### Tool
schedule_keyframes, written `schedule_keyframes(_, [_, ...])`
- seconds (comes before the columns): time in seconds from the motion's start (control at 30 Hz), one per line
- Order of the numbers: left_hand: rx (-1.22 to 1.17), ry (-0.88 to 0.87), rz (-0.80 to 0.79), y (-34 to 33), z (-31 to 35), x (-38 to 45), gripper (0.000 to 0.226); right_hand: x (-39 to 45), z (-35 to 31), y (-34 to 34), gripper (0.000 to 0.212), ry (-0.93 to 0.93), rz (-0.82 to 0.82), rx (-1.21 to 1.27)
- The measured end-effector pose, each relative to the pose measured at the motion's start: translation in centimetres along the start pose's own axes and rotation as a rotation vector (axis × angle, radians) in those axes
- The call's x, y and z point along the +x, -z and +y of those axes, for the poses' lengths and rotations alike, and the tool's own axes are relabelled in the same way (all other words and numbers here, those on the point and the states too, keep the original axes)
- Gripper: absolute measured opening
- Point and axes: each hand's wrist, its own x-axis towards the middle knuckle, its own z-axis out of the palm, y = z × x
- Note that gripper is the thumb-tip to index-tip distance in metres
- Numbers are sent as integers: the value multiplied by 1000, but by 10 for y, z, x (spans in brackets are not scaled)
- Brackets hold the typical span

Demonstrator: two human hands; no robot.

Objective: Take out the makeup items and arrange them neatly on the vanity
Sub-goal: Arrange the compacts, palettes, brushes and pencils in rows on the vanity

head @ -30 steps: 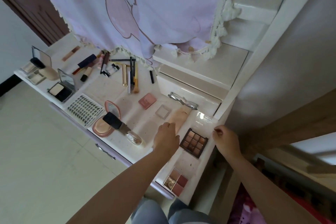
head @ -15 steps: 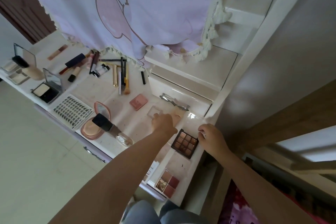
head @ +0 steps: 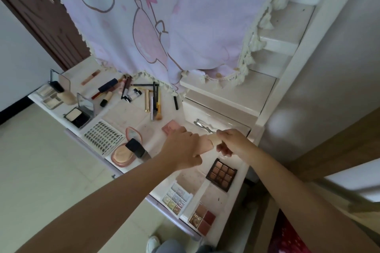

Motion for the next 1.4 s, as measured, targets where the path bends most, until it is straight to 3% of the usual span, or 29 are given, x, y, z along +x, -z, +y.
schedule_keyframes(0.1, [-4,-13,35,17,-4,-4,34,-9,-22,5,28,35,17,12])
schedule_keyframes(0.17, [-57,-5,19,29,-5,-5,48,-16,-34,10,28,48,13,30])
schedule_keyframes(0.27, [12,-50,165,51,-5,-6,74,-27,-53,20,32,99,-20,114])
schedule_keyframes(0.43, [265,-209,313,81,-7,-2,50,-46,-82,36,35,142,-47,134])
schedule_keyframes(0.53, [312,-176,171,98,0,-2,68,-53,-92,37,35,177,-37,75])
schedule_keyframes(0.6, [329,-109,161,101,3,-3,69,-55,-97,36,33,201,-29,0])
schedule_keyframes(0.8, [186,-33,57,125,-6,-9,58,-62,-117,33,30,344,-81,-110])
schedule_keyframes(0.93, [34,-56,99,149,-21,-15,36,-67,-138,31,24,594,-29,-342])
schedule_keyframes(1.0, [-121,-108,147,158,-28,-15,38,-67,-143,36,18,697,-47,-366])
schedule_keyframes(1.1, [-364,-145,202,166,-32,-12,48,-66,-146,50,38,791,-78,-284])
schedule_keyframes(1.23, [-359,-137,261,167,-33,-1,65,-62,-145,56,53,757,-123,-81])
schedule_keyframes(1.4, [-348,-110,269,163,-30,0,73,-61,-144,57,30,620,-159,300])
